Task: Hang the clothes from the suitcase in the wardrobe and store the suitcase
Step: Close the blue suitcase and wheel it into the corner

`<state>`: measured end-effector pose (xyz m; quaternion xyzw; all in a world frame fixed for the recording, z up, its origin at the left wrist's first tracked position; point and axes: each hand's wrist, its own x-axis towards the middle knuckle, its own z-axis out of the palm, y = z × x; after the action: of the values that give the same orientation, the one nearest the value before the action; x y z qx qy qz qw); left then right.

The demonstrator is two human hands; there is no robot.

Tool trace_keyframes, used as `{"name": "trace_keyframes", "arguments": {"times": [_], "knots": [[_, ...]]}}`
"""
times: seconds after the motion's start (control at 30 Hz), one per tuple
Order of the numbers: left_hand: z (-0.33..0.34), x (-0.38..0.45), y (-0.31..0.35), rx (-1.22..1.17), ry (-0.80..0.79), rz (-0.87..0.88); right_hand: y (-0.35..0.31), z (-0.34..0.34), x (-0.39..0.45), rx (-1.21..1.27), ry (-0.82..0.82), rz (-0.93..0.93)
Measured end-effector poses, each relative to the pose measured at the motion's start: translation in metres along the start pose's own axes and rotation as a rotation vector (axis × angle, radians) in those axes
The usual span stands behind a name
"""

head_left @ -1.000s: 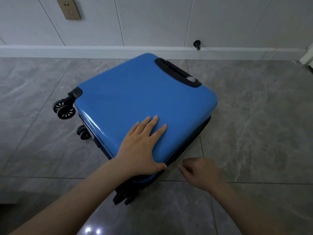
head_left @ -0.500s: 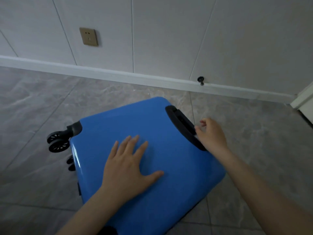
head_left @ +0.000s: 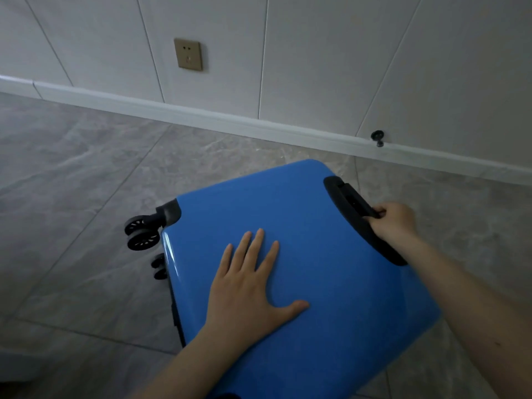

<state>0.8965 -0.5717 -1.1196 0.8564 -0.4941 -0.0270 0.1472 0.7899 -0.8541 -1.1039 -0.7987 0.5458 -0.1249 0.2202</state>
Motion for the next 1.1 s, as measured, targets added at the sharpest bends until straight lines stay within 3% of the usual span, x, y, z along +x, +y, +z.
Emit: {"name": "trace_keyframes", "arguments": {"times": [0.27, 0.43, 0.53, 0.6, 0.67, 0.77, 0.83, 1.0, 1.1], "knots": [[-0.012, 0.020, 0.028, -0.214, 0.238, -0.034, -0.073, -0.107, 0.013, -0.083, 0.196, -0.204], [-0.001, 0.025, 0.057, -0.377, 0.286, -0.098, -0.143, -0.163, -0.010, -0.174, 0.353, -0.507], [0.004, 0.029, 0.065, -0.399, 0.353, -0.112, -0.165, -0.164, -0.041, -0.272, 0.398, -0.735], [-0.011, 0.038, 0.061, -0.420, 0.525, -0.065, -0.155, -0.150, -0.056, -0.340, 0.480, -0.962], [-0.046, 0.052, 0.051, -0.446, 0.800, -0.017, -0.132, -0.133, -0.063, -0.373, 0.574, -1.130], [-0.116, 0.079, 0.034, -0.355, 1.065, 0.085, -0.104, -0.122, -0.058, -0.289, 0.667, -1.161], [-0.153, 0.101, 0.025, -0.220, 0.982, 0.102, -0.095, -0.120, -0.050, -0.249, 0.716, -1.123], [-0.166, 0.152, 0.022, -0.018, 0.410, 0.081, -0.082, -0.120, -0.038, -0.269, 0.772, -1.065], [-0.155, 0.159, 0.020, -0.123, 0.402, 0.052, -0.084, -0.119, -0.036, -0.244, 0.761, -1.065]]}}
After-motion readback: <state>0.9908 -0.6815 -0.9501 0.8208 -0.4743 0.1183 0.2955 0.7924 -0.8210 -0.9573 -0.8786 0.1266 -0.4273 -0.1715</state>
